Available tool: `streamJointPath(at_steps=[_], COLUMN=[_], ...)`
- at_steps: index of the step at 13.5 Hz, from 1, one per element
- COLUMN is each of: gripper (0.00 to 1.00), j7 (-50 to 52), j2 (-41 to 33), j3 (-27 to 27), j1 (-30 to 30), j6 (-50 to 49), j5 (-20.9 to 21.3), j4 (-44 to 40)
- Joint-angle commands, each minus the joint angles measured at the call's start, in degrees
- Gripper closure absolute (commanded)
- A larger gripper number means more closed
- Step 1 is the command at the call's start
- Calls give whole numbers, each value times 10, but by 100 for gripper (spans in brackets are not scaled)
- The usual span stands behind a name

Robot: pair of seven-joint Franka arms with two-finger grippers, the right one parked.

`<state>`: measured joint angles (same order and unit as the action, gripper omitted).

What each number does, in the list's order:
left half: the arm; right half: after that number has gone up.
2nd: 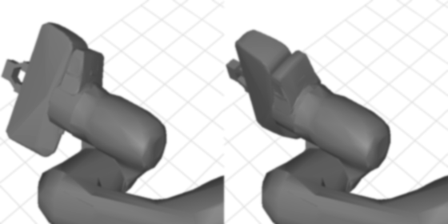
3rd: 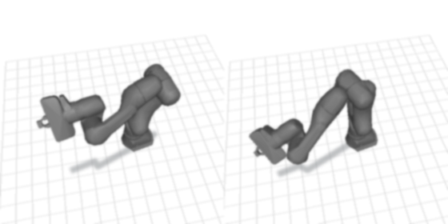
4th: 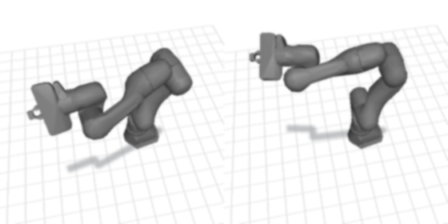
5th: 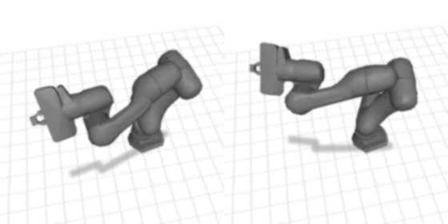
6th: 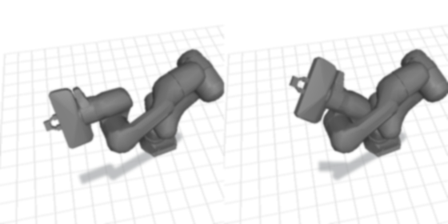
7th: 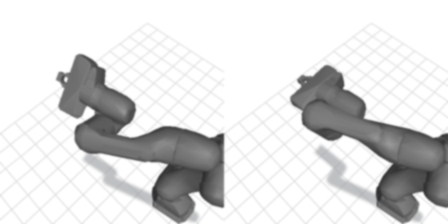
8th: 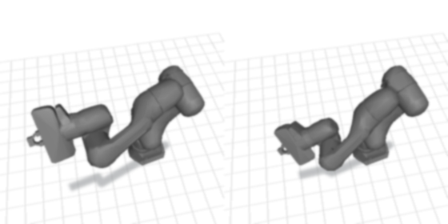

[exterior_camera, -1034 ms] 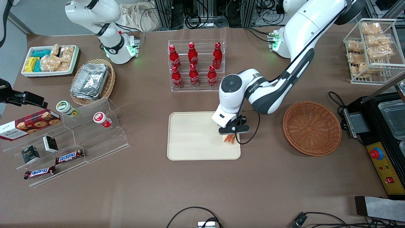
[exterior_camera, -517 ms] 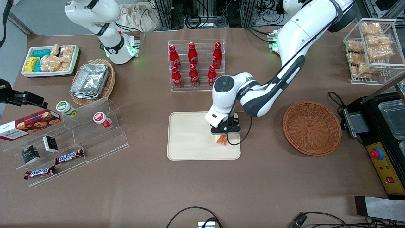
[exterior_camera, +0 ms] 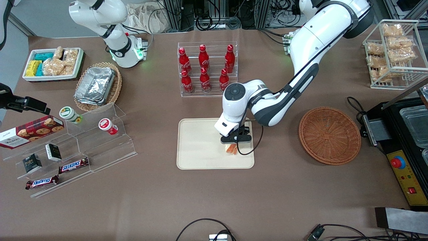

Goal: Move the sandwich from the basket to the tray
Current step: 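Lower the sandwich onto the tray and open the left gripper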

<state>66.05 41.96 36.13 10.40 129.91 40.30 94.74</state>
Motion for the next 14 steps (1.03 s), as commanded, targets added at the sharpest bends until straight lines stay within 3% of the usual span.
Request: streamJointPath(at_steps=[1, 2, 4, 5, 6, 7, 8, 14], gripper=[92, 89, 72, 60, 40, 34, 30, 29], j7=[13, 13, 13, 12, 12, 11, 10, 11], j2=[14, 15, 16, 16, 16, 16, 16, -6], j3=[-4, -4, -4, -4, -4, -4, -4, 1], j1=[11, 11, 12, 12, 11, 11, 8, -31], j6=[3, 3, 3, 3, 3, 3, 3, -15], j5=[13, 13, 12, 12, 11, 11, 11, -1], j4=[-18, -18, -18, -18, -19, -23, -28, -38])
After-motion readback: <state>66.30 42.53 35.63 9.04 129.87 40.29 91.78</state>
